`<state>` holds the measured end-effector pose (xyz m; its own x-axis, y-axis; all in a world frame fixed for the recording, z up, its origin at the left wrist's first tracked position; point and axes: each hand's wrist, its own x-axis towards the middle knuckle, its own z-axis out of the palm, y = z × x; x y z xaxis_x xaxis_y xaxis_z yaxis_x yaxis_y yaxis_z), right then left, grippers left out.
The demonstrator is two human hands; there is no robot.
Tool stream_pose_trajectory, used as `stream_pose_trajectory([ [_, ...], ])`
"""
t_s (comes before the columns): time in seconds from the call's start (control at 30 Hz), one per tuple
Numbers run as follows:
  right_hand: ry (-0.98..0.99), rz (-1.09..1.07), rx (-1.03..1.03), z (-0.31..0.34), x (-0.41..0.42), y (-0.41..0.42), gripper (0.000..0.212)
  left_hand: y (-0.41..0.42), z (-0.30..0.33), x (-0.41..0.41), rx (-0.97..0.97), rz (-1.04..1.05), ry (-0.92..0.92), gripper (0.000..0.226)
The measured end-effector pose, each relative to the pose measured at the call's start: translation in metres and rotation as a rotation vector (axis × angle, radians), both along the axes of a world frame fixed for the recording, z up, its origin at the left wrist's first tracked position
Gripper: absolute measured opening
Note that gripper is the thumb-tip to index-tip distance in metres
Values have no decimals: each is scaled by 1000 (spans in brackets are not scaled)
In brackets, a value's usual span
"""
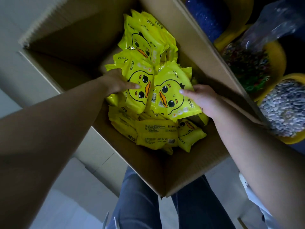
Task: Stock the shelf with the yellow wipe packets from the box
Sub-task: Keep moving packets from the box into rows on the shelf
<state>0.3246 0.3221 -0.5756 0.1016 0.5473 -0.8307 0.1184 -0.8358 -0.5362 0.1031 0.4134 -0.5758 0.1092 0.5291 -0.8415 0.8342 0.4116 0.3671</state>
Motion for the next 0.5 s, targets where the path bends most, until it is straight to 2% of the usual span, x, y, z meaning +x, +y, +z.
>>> stream_pose_trajectory([
  [0.07, -34, 7, 19, 21, -2, -2, 24, -4, 22, -3, -8, 85, -2, 70],
  [0.13, -29, 18, 35, 45, -1, -8, 15, -12, 52, -8, -43, 174, -46, 76],
  [0.2, -17, 31, 40, 68, 2, -14, 23, -19, 80, -14, -68, 234, -107, 77],
  [0.23, -4, 51, 53, 84, 3, -16, 30, -25, 97, -18, -53, 257, -130, 68],
  [0.3, 14, 55, 93, 122, 7, -20, 19, -42, 135, -22, 16, 319, -190, 38],
  [0.33, 33, 48, 113, 142, 8, -22, 10, -52, 150, -24, 38, 377, -225, 33],
  [0.4, 102, 32, 147, 178, 10, -29, 4, -77, 185, -24, 55, 506, -318, 42],
  [0.43, 125, 27, 166, 196, 11, -33, 15, -90, 201, -24, 63, 586, -373, 42],
  [0.5, 129, 24, 208, 222, 13, -41, 69, -114, 227, -22, 67, 702, -478, 29],
])
